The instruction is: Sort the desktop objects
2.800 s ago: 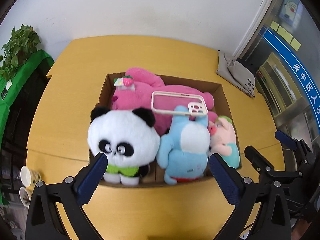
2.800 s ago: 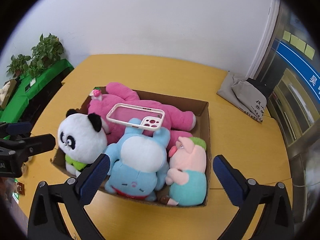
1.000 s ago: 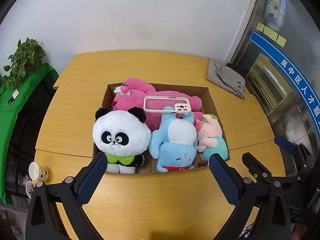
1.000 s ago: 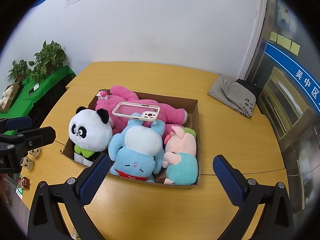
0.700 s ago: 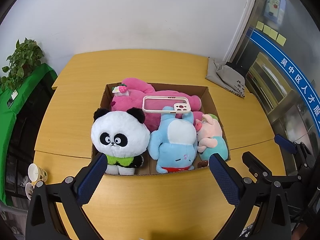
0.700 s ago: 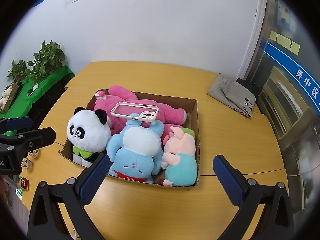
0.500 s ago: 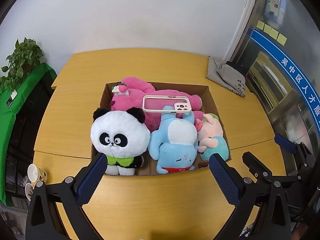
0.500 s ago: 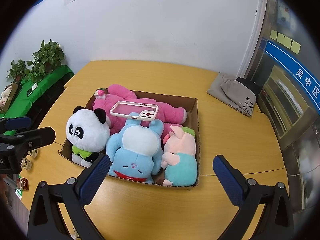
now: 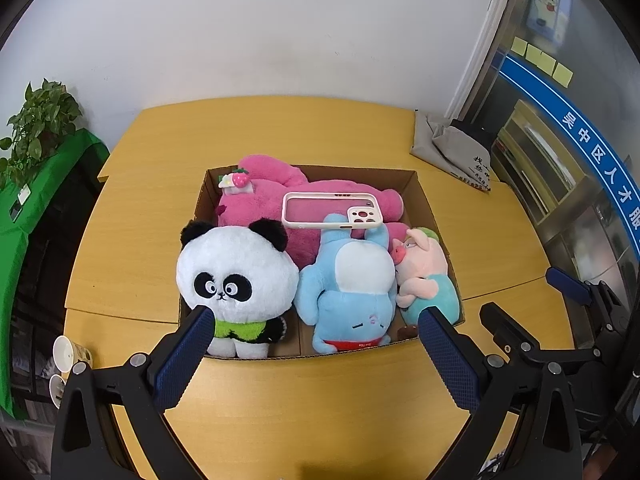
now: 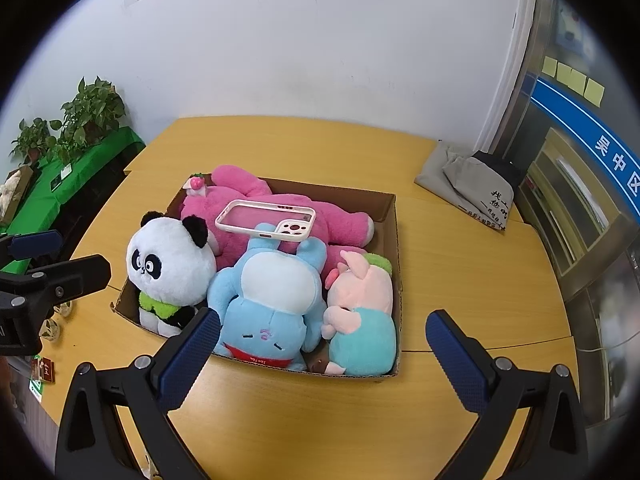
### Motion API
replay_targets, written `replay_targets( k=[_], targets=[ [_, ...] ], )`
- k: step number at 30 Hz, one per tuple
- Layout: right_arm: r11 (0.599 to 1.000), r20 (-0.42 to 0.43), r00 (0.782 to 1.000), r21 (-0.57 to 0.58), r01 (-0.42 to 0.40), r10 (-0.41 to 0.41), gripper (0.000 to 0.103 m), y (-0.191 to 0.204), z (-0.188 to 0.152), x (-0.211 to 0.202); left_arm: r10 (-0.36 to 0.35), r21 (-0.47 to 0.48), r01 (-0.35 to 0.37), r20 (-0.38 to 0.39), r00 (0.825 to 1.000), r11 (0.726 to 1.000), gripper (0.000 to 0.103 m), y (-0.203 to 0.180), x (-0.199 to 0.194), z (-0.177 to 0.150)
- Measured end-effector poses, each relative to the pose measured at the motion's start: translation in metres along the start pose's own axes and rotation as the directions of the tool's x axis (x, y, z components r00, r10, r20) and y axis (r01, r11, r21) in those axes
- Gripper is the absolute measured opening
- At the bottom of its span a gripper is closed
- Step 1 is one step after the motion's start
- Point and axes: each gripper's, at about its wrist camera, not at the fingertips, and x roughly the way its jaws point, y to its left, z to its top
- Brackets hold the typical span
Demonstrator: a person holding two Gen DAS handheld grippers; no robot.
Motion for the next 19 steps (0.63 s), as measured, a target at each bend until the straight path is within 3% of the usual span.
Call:
replay_targets(
  k=[8,19],
  targets=[
    [1.000,-0.012,1.000,0.002,0.002,-0.002,0.103,-0.001,0.002,0.007,-0.043,-0.024,0.042,-0.027,0.999,0.999,0.103,-0.002,0.011,0.001],
    [1.000,-0.020,1.000,0.006,0.004,-0.004,0.103,-0.002,0.004,0.013,0.027,0.002,-0.027,-0.016,0.999,1.000,0.103,-0.006,0.013,0.003]
  ],
)
